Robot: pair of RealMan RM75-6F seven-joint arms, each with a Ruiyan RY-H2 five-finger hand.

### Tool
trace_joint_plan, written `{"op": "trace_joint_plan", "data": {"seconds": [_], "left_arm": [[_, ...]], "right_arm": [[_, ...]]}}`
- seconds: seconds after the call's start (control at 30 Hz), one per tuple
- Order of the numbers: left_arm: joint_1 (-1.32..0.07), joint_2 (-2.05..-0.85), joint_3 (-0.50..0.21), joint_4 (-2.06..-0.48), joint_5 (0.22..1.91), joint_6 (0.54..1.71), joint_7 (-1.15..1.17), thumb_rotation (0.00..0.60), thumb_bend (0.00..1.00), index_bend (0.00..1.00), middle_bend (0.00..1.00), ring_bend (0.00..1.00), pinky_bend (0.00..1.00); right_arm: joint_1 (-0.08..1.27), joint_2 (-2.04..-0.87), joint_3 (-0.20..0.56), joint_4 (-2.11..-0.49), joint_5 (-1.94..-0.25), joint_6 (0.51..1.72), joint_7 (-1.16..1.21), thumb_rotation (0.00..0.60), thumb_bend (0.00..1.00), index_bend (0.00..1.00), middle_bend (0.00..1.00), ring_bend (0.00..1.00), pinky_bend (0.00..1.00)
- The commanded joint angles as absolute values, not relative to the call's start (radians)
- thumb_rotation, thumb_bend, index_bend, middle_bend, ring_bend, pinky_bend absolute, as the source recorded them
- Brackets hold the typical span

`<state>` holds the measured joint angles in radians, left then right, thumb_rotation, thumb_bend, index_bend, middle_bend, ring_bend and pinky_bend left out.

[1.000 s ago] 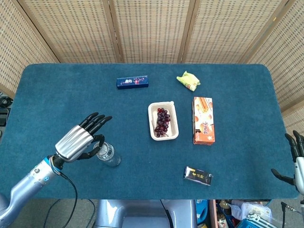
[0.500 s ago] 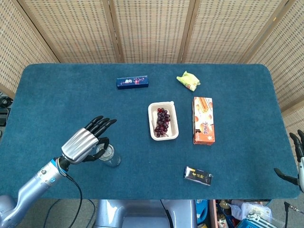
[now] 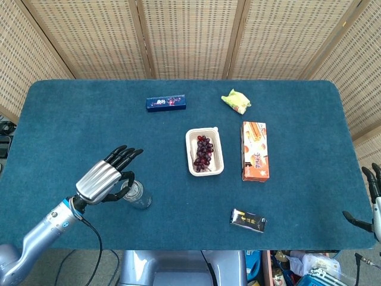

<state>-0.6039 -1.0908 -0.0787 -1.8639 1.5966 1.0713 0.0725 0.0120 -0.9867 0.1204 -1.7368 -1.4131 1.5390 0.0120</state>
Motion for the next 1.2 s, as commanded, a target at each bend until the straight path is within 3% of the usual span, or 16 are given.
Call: {"op": "trace_joint_plan", "data": {"seconds": [0.03,0.07,0.2,0.23,0.53,0.73,0.93,1.2], "left_arm": [[-0.605,-1.093,-0.076,-1.859,1.597,1.07,0.069,0.6,0.43,0.59,0.0,0.0,0.0],[-0.605,-1.094,-0.074,-1.855,1.598,1.069,0.07,0.6,0.43,0.53,0.0,0.0,0.0],[-0.61,-1.093,-0.069,-1.853,1.591,1.056,0.059,0.6,0.43,0.05,0.0,0.0,0.0],[-0.61,-1.094,-0.069,-1.853,1.59,1.056,0.06,0.6,0.43,0.01,0.0,0.0,0.0],[-0.596,-1.072,-0.072,-1.877,1.601,1.098,0.052,0.6,0.43,0.0,0.0,0.0,0.0],[-0.493,-0.991,-0.045,-1.915,1.566,1.215,0.101,0.6,0.42,0.0,0.0,0.0,0.0],[-0.258,-1.029,-0.018,-1.88,1.466,1.529,0.268,0.6,0.14,0.0,0.0,0.0,0.0],[-0.115,-1.078,0.019,-1.811,1.445,1.661,0.235,0.6,0.11,0.0,0.0,0.0,0.0]], "right_arm": [[0.012,-0.987,0.12,-1.737,-1.413,1.538,0.012,0.6,0.0,0.0,0.0,0.0,0.0],[0.012,-0.986,0.12,-1.737,-1.413,1.538,0.012,0.6,0.0,0.0,0.0,0.0,0.0],[0.011,-0.986,0.12,-1.737,-1.414,1.54,0.014,0.6,0.0,0.0,0.0,0.0,0.0],[0.011,-0.986,0.12,-1.737,-1.414,1.54,0.014,0.6,0.0,0.0,0.0,0.0,0.0],[0.01,-0.983,0.121,-1.737,-1.416,1.543,0.023,0.6,0.0,0.0,0.0,0.0,0.0],[0.008,-0.979,0.119,-1.738,-1.42,1.544,0.031,0.6,0.0,0.0,0.0,0.0,0.0],[0.003,-0.973,0.113,-1.745,-1.434,1.551,0.042,0.6,0.0,0.0,0.0,0.0,0.0],[-0.008,-0.966,0.101,-1.762,-1.478,1.579,0.04,0.6,0.0,0.0,0.0,0.0,0.0]]}}
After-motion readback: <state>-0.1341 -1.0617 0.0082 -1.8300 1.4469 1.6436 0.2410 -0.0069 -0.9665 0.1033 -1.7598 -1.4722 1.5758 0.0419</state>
